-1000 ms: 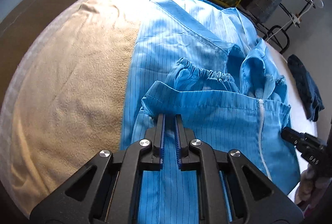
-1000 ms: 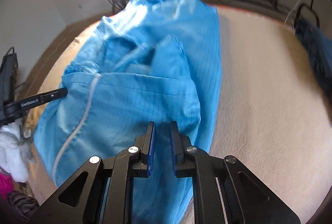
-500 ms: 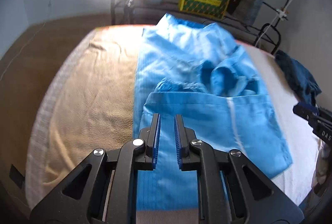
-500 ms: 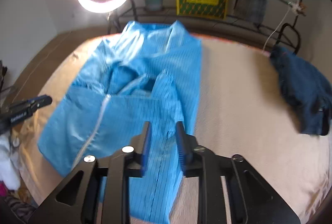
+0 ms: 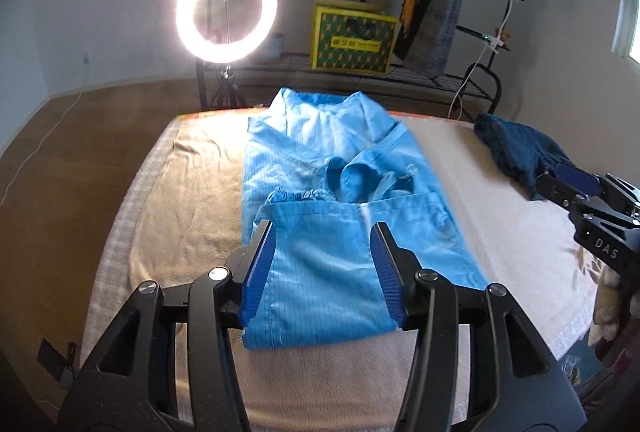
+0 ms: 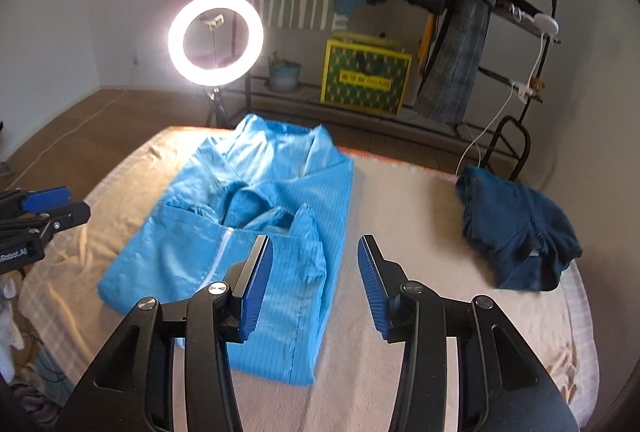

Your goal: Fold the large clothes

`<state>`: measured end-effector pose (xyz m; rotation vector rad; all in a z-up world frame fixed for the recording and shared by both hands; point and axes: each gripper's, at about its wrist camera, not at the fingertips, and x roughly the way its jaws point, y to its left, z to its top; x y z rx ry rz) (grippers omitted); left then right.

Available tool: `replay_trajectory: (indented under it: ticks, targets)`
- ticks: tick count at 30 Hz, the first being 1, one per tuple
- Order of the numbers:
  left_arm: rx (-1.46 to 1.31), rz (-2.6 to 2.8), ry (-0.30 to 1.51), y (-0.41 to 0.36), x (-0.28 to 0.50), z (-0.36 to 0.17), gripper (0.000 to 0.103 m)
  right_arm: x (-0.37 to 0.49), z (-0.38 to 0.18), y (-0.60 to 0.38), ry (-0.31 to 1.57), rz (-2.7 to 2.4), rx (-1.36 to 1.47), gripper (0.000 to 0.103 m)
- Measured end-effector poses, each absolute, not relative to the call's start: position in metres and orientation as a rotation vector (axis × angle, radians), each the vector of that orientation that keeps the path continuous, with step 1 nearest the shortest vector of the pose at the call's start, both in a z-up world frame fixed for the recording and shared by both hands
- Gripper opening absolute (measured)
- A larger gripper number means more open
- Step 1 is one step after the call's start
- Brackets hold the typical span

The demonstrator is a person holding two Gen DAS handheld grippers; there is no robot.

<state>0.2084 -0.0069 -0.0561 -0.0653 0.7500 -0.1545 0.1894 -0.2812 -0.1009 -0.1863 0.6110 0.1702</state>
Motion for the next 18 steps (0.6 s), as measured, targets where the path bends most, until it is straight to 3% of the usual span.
replay_trajectory:
  ticks: [3, 14, 18]
  targets:
    - [-0.057, -0.175, 0.73, -0.008, 0.201, -0.033, 0.059, 0.182, -0.09, -0.282, 0.598, 0.19, -0.182, 0.043]
    - [-0.011, -0.214, 0.597, 0.017, 0.228, 0.086, 0.061, 0.179, -0.001, -0.31, 0.459, 0.207, -0.2, 0.043]
    - [0.002, -0.227, 0.555, 0.027, 0.257, 0.128, 0.063, 0.196, 0.043, -0.319, 0.425, 0.225, -0.188, 0.054]
